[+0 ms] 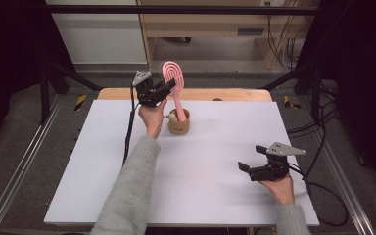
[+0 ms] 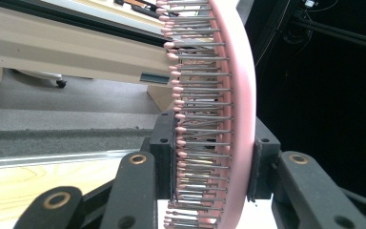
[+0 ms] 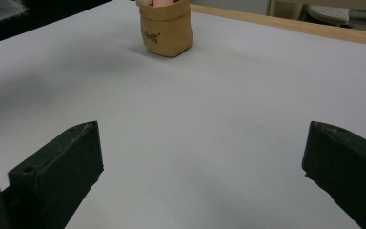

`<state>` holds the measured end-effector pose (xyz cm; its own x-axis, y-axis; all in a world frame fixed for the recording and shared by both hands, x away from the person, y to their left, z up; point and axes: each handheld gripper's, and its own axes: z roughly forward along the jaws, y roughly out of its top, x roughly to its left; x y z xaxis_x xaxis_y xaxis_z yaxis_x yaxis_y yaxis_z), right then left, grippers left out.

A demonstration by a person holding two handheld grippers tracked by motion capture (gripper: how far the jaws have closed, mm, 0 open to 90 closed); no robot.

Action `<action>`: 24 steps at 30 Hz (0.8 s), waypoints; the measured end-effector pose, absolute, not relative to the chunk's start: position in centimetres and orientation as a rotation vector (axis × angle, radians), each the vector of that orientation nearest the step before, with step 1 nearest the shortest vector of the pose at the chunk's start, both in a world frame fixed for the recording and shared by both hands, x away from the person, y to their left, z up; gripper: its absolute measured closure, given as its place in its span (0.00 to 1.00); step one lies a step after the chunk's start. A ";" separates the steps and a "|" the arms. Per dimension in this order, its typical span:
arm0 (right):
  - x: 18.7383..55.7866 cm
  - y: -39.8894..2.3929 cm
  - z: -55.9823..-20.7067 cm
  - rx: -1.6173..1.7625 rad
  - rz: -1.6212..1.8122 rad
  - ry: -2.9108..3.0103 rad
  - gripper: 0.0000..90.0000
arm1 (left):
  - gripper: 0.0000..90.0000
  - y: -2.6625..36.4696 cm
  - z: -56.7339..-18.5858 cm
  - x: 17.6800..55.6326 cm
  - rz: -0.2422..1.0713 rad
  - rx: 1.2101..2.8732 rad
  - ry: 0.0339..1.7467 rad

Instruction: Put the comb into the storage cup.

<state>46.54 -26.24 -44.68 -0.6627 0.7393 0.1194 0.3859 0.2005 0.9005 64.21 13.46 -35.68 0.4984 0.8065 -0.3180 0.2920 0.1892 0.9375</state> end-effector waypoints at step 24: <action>46.5 -26.2 -44.7 1.056 1.454 2.142 0.00 | 0.70 13.8 -38.2 63.9 0.451 1.354 1.081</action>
<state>46.52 -26.20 -44.69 -0.6639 0.7379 0.1216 0.3854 0.1983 0.9012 63.94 13.77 -38.16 0.4789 0.8019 -0.3573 0.3103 0.2261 0.9234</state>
